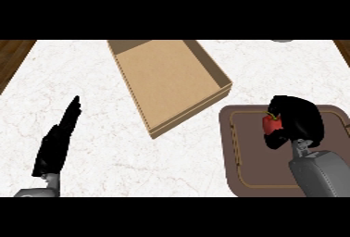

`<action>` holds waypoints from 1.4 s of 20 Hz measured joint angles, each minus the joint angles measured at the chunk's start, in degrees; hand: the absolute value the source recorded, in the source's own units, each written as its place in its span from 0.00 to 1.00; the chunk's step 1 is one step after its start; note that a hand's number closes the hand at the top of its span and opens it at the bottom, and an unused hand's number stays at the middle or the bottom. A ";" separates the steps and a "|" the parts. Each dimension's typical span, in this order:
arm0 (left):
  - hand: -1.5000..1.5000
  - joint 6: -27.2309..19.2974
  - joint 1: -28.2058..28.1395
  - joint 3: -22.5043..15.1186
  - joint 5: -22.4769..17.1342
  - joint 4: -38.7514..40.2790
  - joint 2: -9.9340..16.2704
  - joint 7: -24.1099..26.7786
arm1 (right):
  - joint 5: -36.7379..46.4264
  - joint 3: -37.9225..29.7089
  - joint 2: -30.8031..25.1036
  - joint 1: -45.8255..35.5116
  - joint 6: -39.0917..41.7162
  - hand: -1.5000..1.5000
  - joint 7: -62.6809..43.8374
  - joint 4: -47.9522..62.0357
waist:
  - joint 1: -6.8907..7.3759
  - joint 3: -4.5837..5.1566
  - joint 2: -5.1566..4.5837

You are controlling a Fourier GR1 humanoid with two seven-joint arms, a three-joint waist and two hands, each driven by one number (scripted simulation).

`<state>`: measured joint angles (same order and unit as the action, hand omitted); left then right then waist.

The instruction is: Pick the bell pepper from the tray and place it in the cardboard box

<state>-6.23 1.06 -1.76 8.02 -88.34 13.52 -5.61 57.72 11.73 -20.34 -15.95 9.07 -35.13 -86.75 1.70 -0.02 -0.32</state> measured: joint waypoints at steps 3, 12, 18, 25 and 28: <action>0.50 0.67 -0.35 1.24 -0.30 0.43 0.56 0.64 | 0.70 -0.25 1.17 -5.71 1.55 1.00 0.51 1.79 | -0.59 0.00 0.14; 0.50 0.08 -1.32 1.07 0.49 0.14 -0.78 0.84 | -8.79 -4.79 6.31 -12.73 -1.38 1.00 8.26 -5.51 | -1.33 0.01 0.36; 0.50 0.60 -1.53 1.28 0.77 -0.70 -0.64 0.06 | -13.60 -6.88 10.21 -21.73 -1.66 1.00 10.71 -4.23 | -1.06 0.02 0.32; 0.50 1.05 -0.95 1.60 1.52 -0.35 -0.88 0.17 | -12.59 -7.20 15.92 -35.14 -3.10 1.00 8.00 6.05 | -0.85 0.05 0.25; 0.50 0.47 -0.63 1.39 2.13 0.13 -1.76 0.68 | -11.83 -8.30 17.56 -40.87 -4.94 1.00 7.79 13.53 | -0.63 0.05 0.15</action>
<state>-5.75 0.43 -0.37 10.16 -88.21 11.76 -4.93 45.89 3.43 -2.78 -56.82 4.13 -27.34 -73.22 1.08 0.03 -0.17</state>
